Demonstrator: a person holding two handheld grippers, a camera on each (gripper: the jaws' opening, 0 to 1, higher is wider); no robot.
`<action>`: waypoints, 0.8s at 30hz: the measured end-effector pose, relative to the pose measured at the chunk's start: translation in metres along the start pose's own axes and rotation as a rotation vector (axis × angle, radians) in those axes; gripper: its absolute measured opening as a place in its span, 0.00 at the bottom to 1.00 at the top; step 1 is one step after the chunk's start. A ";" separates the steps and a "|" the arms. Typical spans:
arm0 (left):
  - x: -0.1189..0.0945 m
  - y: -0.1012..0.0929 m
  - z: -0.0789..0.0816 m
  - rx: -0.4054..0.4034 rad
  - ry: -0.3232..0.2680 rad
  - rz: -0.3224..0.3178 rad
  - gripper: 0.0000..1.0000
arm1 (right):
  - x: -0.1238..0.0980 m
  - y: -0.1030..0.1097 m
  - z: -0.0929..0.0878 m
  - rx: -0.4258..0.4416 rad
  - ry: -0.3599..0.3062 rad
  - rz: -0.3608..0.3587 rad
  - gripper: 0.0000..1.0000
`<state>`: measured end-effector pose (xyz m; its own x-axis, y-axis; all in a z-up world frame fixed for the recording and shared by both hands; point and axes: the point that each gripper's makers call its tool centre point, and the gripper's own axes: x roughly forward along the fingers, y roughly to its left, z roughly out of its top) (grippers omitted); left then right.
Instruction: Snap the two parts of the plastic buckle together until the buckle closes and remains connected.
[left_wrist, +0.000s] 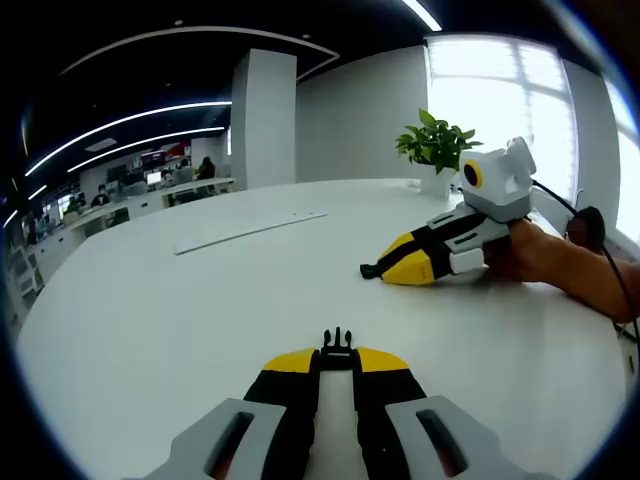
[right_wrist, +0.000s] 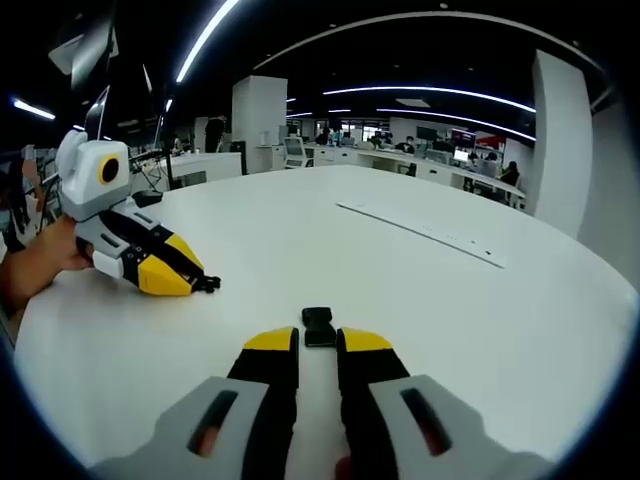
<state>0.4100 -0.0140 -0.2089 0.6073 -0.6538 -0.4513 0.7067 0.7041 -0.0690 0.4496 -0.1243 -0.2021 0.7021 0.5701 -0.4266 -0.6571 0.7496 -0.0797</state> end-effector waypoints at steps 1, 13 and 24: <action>0.000 0.000 0.000 0.002 0.000 0.001 0.12 | 0.000 0.000 0.000 0.001 0.000 -0.001 0.15; -0.001 -0.001 0.000 0.013 0.004 0.001 0.13 | 0.000 -0.002 0.000 -0.002 -0.008 -0.014 0.13; 0.000 -0.001 0.000 0.007 -0.004 0.002 0.13 | -0.003 -0.002 -0.001 0.003 -0.005 -0.014 0.13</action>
<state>0.4093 -0.0144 -0.2088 0.6101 -0.6534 -0.4482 0.7081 0.7034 -0.0617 0.4481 -0.1279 -0.2014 0.7129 0.5608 -0.4211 -0.6461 0.7587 -0.0831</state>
